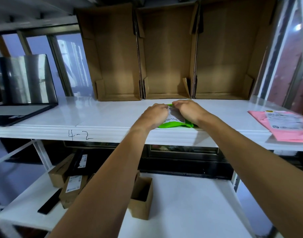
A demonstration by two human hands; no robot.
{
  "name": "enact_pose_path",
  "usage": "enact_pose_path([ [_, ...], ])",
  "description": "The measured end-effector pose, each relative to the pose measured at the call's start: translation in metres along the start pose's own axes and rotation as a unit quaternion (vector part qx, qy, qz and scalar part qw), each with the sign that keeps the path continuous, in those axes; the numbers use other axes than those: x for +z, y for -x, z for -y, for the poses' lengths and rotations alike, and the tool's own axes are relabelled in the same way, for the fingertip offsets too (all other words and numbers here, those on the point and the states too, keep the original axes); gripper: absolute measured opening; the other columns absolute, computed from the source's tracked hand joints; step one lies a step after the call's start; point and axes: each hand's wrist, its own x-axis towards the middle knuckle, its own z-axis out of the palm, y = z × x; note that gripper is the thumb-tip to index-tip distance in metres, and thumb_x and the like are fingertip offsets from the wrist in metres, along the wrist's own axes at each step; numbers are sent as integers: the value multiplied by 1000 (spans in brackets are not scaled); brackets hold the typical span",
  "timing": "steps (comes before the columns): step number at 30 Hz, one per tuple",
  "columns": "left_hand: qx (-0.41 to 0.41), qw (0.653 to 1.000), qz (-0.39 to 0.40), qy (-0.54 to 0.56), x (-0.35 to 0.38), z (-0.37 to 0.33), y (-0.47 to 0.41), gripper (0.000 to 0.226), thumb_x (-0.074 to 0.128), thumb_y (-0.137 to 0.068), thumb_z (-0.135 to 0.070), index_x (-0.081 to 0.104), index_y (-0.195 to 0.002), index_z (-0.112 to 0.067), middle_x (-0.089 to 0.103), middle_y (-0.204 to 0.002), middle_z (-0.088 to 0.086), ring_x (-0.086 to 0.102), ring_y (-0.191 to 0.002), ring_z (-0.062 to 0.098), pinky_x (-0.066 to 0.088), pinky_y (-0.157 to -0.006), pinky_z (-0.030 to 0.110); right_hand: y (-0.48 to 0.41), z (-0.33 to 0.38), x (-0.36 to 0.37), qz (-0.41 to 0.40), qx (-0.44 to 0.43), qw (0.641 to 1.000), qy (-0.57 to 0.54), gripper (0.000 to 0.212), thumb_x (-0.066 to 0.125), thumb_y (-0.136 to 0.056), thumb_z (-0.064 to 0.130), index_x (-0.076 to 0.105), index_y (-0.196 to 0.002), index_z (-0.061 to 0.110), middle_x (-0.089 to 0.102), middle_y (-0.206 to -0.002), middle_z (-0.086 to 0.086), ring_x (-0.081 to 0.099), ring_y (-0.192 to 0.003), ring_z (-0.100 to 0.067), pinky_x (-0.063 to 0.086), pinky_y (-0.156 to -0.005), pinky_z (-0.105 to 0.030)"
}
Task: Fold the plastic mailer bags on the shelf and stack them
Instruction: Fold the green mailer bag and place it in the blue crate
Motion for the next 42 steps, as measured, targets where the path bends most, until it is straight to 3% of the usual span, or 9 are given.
enact_pose_path([
  [3,1,1000,3,18,1,2,1,49,35,-101,-29,47,-148,-35,37,-160,-2,34,-145,23,31,-118,41,4,1,2,6,3,1000,-25,34,40,-92,12,69,-102,-4,68,-115,-11,59,-111,-25,44,-96,-37],
  [9,12,994,54,-92,4,1,0,51,24,-107,-44,24,-157,-39,13,-167,-11,13,-154,19,10,-123,38,2,0,4,32,-8,999,-6,36,44,-97,23,62,-129,27,57,-140,-2,50,-124,-24,40,-103,-35],
  [14,16,987,84,-135,5,2,3,56,24,-106,-42,12,-161,-32,2,-168,-8,5,-155,13,7,-123,38,3,5,8,84,-24,995,48,42,40,-100,27,48,-141,26,47,-149,-4,46,-130,-28,37,-108,-45],
  [22,25,979,104,-175,-1,-8,13,57,20,-107,-33,5,-162,-25,-3,-168,-7,-2,-155,12,5,-123,37,12,4,1,125,-11,985,116,53,28,-107,31,18,-158,22,15,-166,-2,15,-151,-22,16,-119,-37],
  [29,11,979,105,-174,-3,0,3,63,28,-103,-48,7,-161,-31,0,-168,-11,2,-155,12,8,-123,38,26,17,-18,172,8,984,-37,53,36,-101,15,32,-153,24,32,-158,0,34,-139,-20,28,-112,-32],
  [32,5,985,106,-134,-5,-2,6,63,31,-103,-45,9,-161,-31,2,-168,-11,3,-155,15,8,-123,38,29,16,-20,205,20,971,-122,55,45,-98,13,35,-150,27,43,-152,-7,45,-134,-23,34,-115,-37],
  [36,-1,988,91,-123,-2,-1,3,61,27,-103,-55,15,-160,-36,7,-168,-12,7,-155,16,9,-124,41,16,4,-27,257,-4,965,-49,87,72,-86,36,20,-157,31,28,-160,8,30,-140,-11,24,-114,-26],
  [39,1,987,88,-135,0,2,-3,60,23,-103,-58,19,-158,-36,15,-167,-9,15,-153,17,15,-122,43,5,-4,-27,291,-3,956,-33,116,81,-69,57,10,-158,37,13,-164,15,15,-149,-10,14,-123,-34],
  [42,8,986,85,-144,1,2,-5,60,23,-103,-56,20,-158,-35,18,-167,-7,19,-152,18,18,-121,46,-1,-6,-29,308,-1,951,-28,122,82,-62,61,8,-157,41,9,-164,16,12,-151,-11,13,-123,-36],
])
